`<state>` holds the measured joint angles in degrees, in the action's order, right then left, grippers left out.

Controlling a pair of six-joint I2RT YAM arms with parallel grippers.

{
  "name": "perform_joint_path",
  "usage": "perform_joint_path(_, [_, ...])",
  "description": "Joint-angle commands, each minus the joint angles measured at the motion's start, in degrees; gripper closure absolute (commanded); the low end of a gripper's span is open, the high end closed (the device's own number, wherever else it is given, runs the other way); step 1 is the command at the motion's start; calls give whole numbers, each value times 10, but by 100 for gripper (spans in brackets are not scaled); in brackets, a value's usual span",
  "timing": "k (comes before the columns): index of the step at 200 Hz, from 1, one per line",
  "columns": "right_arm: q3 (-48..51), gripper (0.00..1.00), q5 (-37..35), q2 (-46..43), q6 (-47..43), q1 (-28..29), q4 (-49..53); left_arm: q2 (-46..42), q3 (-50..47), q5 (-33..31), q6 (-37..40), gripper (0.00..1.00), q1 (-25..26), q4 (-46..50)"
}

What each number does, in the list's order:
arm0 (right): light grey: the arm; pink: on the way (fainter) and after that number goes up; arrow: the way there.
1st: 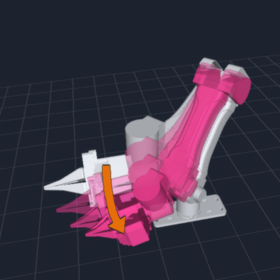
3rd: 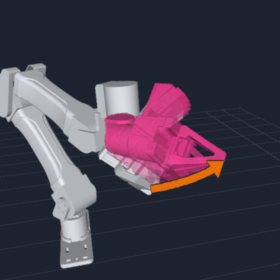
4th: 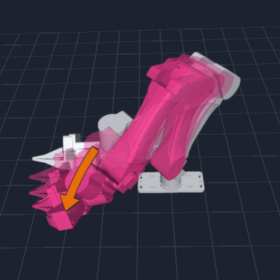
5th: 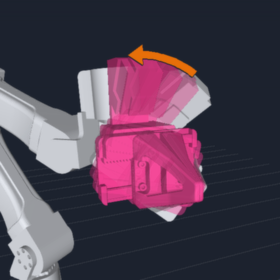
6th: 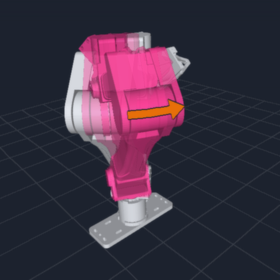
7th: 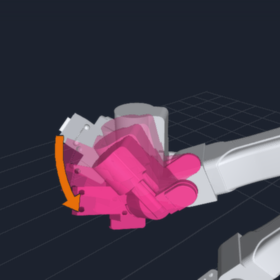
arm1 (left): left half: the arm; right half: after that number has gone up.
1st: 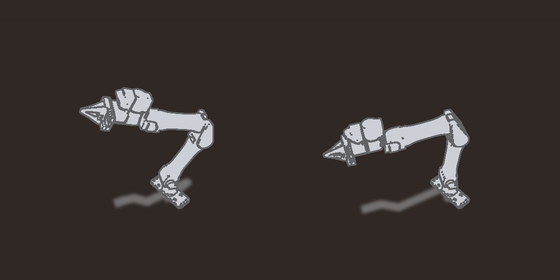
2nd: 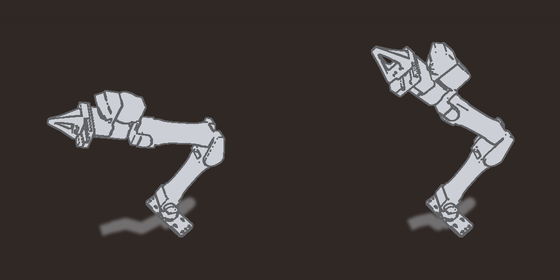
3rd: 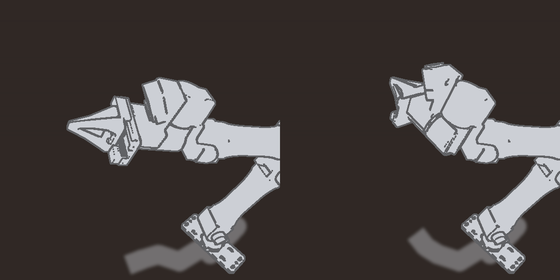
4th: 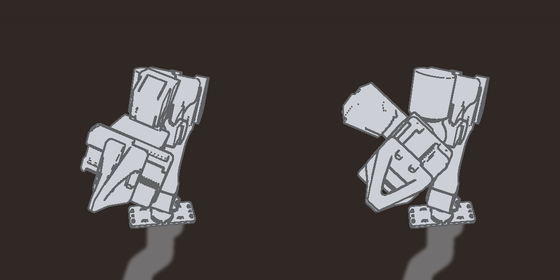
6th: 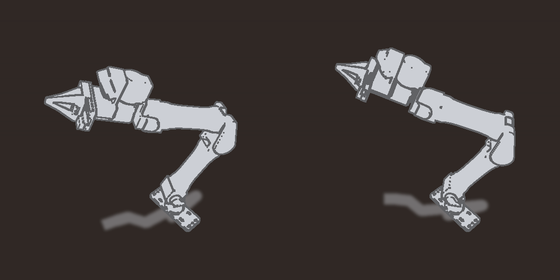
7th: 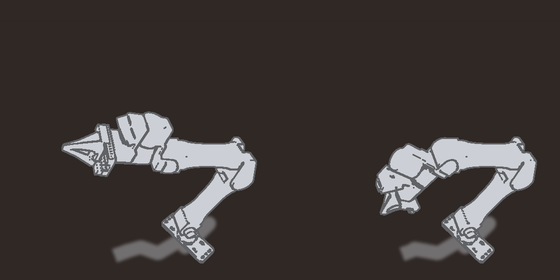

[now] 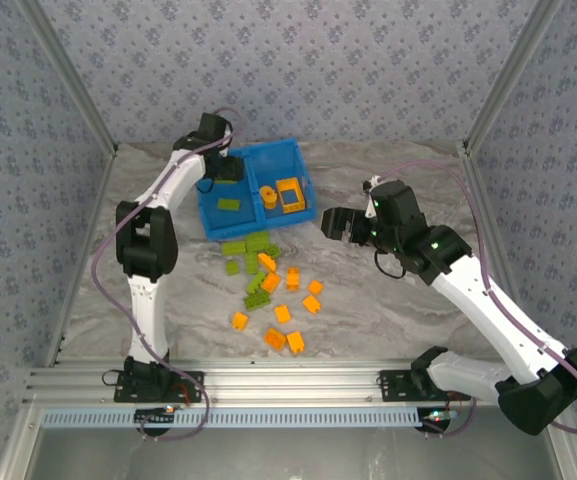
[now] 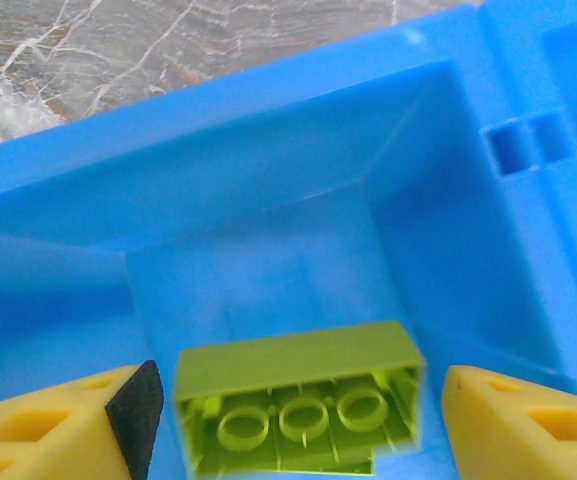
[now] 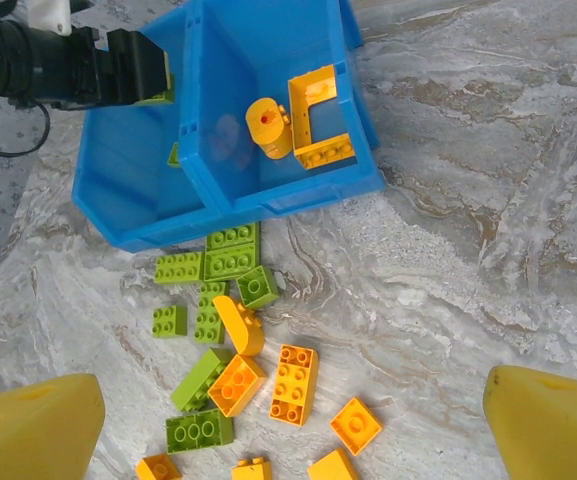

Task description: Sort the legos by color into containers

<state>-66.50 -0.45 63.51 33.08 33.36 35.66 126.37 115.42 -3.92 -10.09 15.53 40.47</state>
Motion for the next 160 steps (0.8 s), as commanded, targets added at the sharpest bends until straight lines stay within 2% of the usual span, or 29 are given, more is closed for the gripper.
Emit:
perform_joint_path(1, [4, 0, -8, -7, 9, 2, 2, -41, 15, 29, -7, 22, 4, 15])
perform_joint_path(44, [0, 0, -4, 5, 4, 1, -1, -144, -33, 61, -15, 22, 6, 16])
perform_joint_path(76, [0, 0, -1, 15, 0, -1, -10, -285, -183, 118, -7, 23, 36, -13])
perform_joint_path(95, [-2, 0, 4, 26, -3, -3, -10, -365, -261, 155, 49, 25, 79, -9])
perform_joint_path(115, [-2, 0, 9, 38, -5, -4, -10, -435, -357, 160, 103, 25, 146, 4])
perform_joint_path(139, [-3, 0, 18, 48, -7, -8, -28, -484, -460, 153, 99, 25, 210, 22])
perform_joint_path(160, [0, 0, 21, 53, -7, -11, -30, -513, -546, 114, 83, 25, 265, 13])
